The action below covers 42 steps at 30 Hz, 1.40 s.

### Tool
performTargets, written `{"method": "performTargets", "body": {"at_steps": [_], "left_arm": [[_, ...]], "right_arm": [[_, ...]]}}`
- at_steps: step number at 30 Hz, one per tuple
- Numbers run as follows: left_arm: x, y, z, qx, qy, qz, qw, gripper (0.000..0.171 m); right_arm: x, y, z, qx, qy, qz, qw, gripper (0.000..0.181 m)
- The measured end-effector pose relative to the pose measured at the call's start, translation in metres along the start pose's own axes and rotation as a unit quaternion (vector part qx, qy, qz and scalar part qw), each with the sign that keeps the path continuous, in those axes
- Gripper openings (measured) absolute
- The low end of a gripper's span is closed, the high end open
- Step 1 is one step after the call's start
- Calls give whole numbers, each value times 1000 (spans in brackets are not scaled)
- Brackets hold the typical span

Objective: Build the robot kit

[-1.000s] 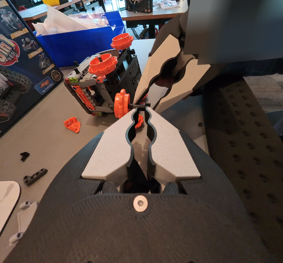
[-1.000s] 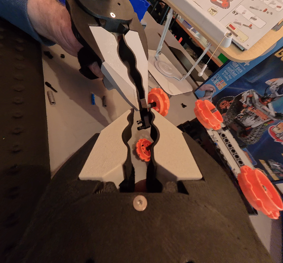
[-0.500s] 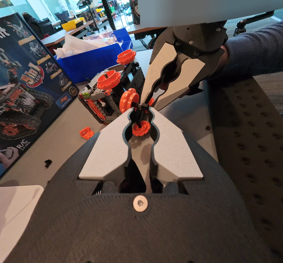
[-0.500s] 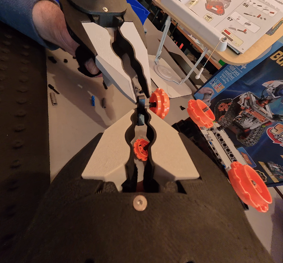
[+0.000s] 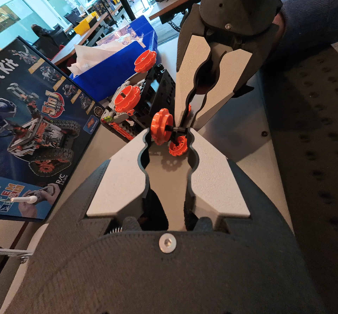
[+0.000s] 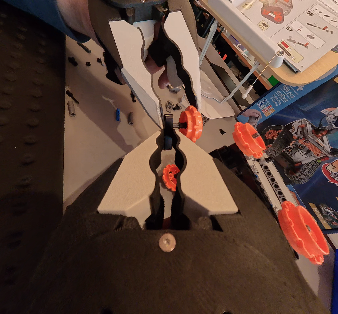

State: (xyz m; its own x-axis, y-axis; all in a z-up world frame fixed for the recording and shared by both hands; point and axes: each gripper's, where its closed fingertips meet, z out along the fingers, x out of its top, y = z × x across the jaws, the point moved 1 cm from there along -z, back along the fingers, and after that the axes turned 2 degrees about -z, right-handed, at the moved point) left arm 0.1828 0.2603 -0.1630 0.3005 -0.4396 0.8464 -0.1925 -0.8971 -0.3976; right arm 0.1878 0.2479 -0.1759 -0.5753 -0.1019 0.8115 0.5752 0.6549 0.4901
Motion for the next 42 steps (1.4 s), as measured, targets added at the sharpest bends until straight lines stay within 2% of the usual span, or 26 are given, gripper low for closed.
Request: {"method": "performTargets", "body": {"at_steps": [4,11,14,19,21,26,29,30,31,42], "left_arm": [[-2,1,-2,-7,6,-3,1000,37],[-24,7,3,-22,-9,-16,1000,37],[-26,6,3,-26,-5,-34,999,37],[-27,4,4,-27,-3,-52,998,37],[-27,7,4,-40,-1,-63,997,37],[-30,17,10,-48,-12,-51,997,36],[-32,18,11,-49,-16,-51,997,37],[-31,18,11,-46,-15,-53,997,37],[-31,16,10,-43,-14,-52,998,37],[-34,20,13,-44,-26,-45,998,37]], "right_arm": [[0,-2,2,6,1,10,1000,7],[-16,-9,3,39,-32,48,998,7],[-20,-1,-2,24,-41,62,997,8],[-24,-1,5,5,-59,31,998,30],[-27,1,8,1,-70,31,997,44],[-28,-2,9,14,-74,47,996,23],[-30,-4,9,25,-79,62,995,27],[-31,-6,8,33,-79,70,994,36],[-30,-7,8,40,-76,77,993,37],[-31,-10,8,43,-91,76,992,35]]}}
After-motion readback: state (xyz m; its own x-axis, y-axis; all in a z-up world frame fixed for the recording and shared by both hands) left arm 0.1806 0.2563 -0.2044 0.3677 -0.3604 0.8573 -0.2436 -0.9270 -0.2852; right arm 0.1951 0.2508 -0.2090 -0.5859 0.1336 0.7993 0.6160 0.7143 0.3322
